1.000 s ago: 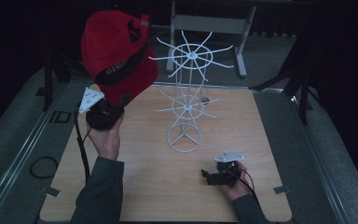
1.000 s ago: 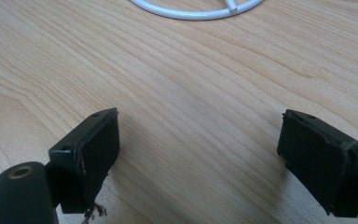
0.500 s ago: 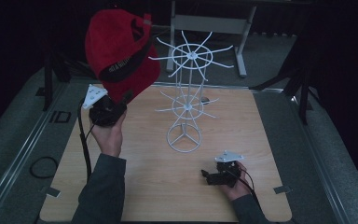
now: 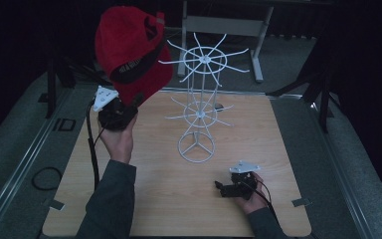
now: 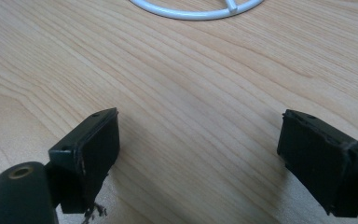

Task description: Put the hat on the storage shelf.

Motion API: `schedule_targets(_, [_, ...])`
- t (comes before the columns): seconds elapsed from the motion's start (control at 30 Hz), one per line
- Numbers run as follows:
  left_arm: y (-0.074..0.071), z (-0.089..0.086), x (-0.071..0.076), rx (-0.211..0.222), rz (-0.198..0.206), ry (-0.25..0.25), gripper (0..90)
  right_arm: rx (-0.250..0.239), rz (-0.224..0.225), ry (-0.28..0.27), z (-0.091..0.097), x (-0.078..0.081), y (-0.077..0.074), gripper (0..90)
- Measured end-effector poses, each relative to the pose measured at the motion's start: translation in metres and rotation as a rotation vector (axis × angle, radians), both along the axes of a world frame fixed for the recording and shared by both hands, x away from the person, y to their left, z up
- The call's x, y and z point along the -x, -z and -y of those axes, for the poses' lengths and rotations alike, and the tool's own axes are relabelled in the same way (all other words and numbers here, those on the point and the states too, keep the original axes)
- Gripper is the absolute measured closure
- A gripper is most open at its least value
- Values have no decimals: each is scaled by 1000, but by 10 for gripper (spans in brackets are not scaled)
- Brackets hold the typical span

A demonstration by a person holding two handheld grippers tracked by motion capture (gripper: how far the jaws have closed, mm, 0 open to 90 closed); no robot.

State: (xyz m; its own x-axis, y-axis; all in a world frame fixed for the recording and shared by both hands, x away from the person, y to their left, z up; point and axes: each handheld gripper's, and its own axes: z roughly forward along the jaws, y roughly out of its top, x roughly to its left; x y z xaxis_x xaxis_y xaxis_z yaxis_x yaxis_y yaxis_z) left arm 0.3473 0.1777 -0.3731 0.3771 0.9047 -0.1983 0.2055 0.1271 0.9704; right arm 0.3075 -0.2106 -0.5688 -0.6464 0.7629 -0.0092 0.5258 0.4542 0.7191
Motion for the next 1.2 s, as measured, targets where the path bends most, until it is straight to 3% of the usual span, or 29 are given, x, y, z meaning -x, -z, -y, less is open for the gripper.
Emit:
schedule_targets(0.57, [4, 7, -2, -49, -5, 15, 856, 0, 0, 0, 0, 0, 0, 127])
schedule_targets(1.2, [28, 6, 4, -71, -39, 54, 855, 2, 0, -1, 0, 0, 0, 127])
